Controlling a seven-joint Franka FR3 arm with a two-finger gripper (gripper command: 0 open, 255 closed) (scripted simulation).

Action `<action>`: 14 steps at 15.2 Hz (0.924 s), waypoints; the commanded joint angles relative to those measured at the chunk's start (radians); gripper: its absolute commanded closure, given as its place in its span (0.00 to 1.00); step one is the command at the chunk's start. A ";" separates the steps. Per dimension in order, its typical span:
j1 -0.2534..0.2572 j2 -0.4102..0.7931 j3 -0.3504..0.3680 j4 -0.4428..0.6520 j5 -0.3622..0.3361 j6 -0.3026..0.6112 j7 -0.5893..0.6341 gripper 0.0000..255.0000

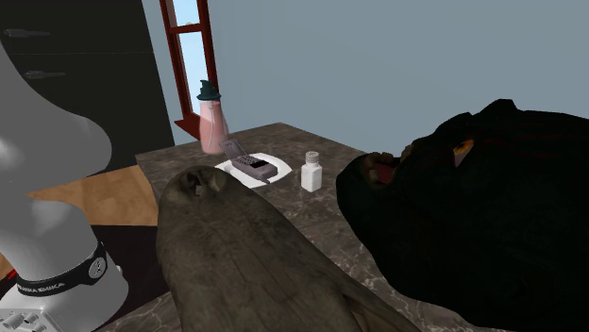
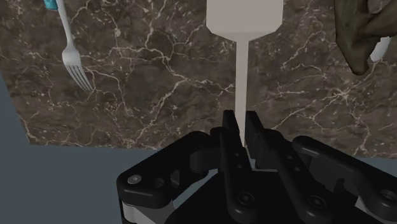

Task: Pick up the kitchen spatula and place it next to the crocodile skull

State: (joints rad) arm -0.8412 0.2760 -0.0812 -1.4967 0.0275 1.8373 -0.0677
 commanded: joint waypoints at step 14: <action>0.001 0.021 0.002 -0.173 0.003 0.194 -0.003 1.00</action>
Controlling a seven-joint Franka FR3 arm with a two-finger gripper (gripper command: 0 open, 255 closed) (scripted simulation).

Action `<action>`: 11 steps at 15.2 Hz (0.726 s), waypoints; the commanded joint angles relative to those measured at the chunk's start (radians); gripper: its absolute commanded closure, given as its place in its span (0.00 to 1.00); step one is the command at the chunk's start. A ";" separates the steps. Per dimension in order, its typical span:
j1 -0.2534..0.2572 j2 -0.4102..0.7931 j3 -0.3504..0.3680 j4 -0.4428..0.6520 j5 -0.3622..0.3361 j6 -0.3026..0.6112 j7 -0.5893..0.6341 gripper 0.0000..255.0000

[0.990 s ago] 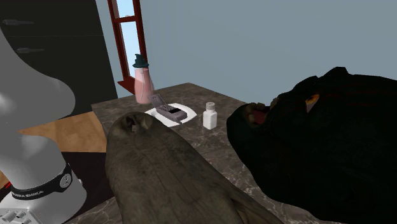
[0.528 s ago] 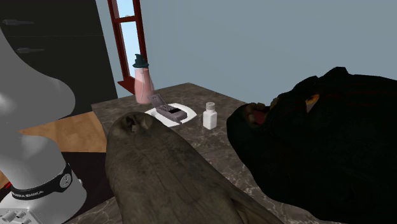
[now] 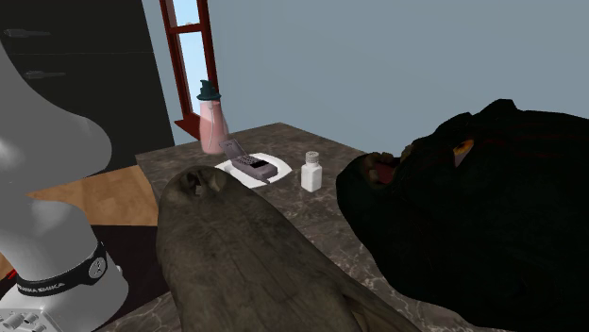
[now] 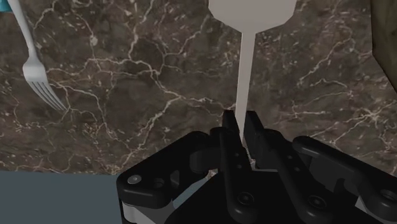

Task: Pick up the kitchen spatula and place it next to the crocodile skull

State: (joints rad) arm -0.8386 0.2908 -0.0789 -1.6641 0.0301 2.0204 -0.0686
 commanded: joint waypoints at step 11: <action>-0.002 0.052 0.001 -0.090 0.006 0.142 -0.006 1.00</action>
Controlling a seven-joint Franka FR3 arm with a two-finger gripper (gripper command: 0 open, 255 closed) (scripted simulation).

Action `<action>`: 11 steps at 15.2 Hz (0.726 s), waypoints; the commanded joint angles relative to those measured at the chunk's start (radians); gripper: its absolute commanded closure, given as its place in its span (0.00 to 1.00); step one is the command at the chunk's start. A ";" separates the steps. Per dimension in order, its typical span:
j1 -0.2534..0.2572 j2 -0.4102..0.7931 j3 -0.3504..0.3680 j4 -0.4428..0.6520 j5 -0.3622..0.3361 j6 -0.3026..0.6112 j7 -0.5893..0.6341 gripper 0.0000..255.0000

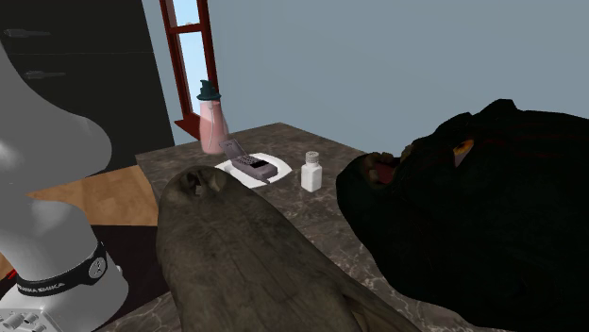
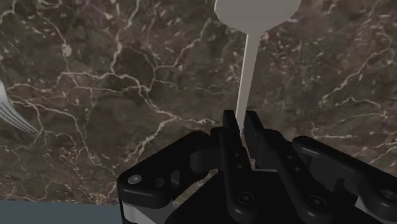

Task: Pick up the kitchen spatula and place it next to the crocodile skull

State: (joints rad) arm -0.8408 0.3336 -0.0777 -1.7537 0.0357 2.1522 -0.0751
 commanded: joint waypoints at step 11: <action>-0.001 0.042 0.002 -0.033 0.005 0.075 -0.003 1.00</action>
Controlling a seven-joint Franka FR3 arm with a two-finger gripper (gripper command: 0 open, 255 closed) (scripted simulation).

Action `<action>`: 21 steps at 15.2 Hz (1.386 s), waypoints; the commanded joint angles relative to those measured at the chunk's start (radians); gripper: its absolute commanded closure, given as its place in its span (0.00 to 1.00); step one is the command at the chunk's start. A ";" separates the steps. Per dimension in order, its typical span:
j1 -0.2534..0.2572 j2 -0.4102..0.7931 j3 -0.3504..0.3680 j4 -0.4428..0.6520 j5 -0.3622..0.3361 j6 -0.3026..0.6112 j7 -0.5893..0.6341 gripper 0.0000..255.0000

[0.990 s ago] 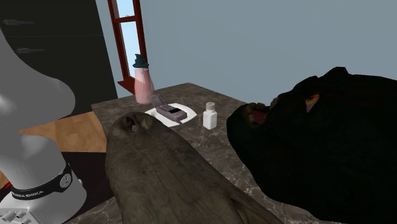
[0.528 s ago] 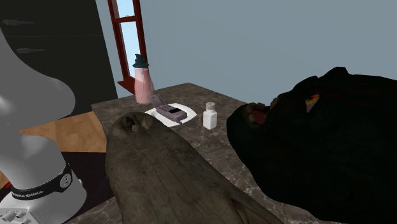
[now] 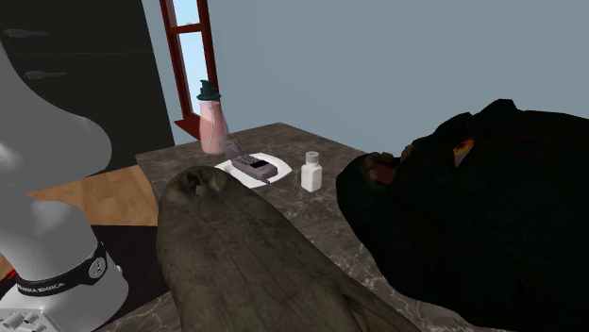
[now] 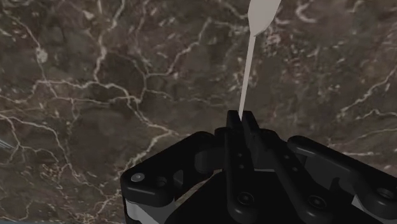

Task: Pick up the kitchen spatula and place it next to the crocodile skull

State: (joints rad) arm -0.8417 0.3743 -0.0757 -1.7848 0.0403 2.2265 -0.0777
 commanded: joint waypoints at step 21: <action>0.002 -0.060 -0.003 0.041 -0.007 -0.102 0.004 0.00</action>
